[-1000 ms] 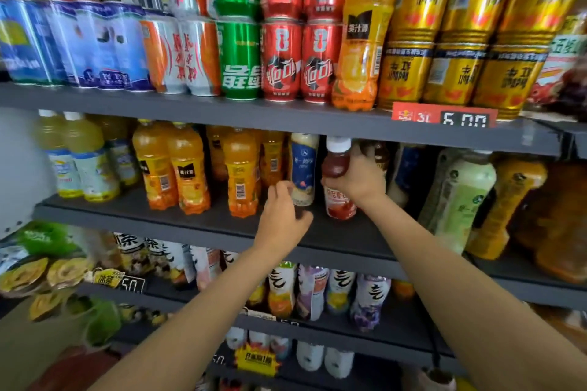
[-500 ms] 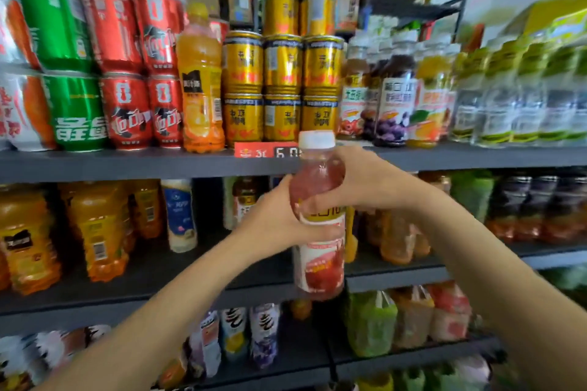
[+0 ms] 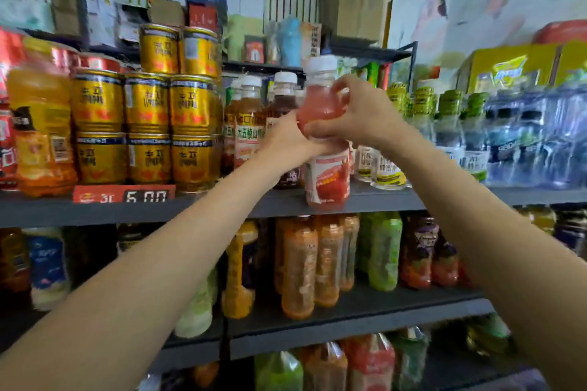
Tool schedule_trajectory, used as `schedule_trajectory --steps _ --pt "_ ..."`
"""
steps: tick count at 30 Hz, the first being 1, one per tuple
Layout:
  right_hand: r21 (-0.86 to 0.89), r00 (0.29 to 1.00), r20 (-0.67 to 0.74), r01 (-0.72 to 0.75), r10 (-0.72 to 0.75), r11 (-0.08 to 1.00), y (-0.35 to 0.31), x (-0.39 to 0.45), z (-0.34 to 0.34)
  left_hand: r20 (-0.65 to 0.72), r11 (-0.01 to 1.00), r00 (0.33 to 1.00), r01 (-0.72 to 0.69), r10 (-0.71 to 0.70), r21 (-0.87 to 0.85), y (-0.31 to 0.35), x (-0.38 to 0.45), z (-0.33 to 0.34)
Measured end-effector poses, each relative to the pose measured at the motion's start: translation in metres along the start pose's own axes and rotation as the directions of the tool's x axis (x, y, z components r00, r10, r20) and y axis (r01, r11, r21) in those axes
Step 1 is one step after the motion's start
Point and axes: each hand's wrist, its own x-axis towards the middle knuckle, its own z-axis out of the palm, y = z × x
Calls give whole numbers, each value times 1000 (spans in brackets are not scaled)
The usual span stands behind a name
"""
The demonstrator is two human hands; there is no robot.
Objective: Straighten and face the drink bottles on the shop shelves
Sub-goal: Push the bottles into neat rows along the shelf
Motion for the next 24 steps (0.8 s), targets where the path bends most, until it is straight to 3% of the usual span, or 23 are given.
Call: schedule_trajectory --steps 6,9,11,14,20,24 --pt "-143 990 -72 -130 121 981 56 30 -15 76 961 994 -97 80 259 13 40 36" --pt "-187 980 -88 -194 180 963 79 37 -5 20 848 997 -70 70 526 -11 44 39" --pt "-212 982 -91 -179 163 961 86 45 4 11 757 989 -122 150 642 -23 43 37" --pt "-294 990 -73 -140 123 945 90 59 17 14 700 974 -171 224 693 -31 45 36" --pt "-381 975 -133 -218 179 899 97 73 40 4 575 960 -171 280 800 -38 48 42" --pt "-254 948 -312 -138 54 957 86 56 44 -42 621 943 -183 330 762 -49 35 34"
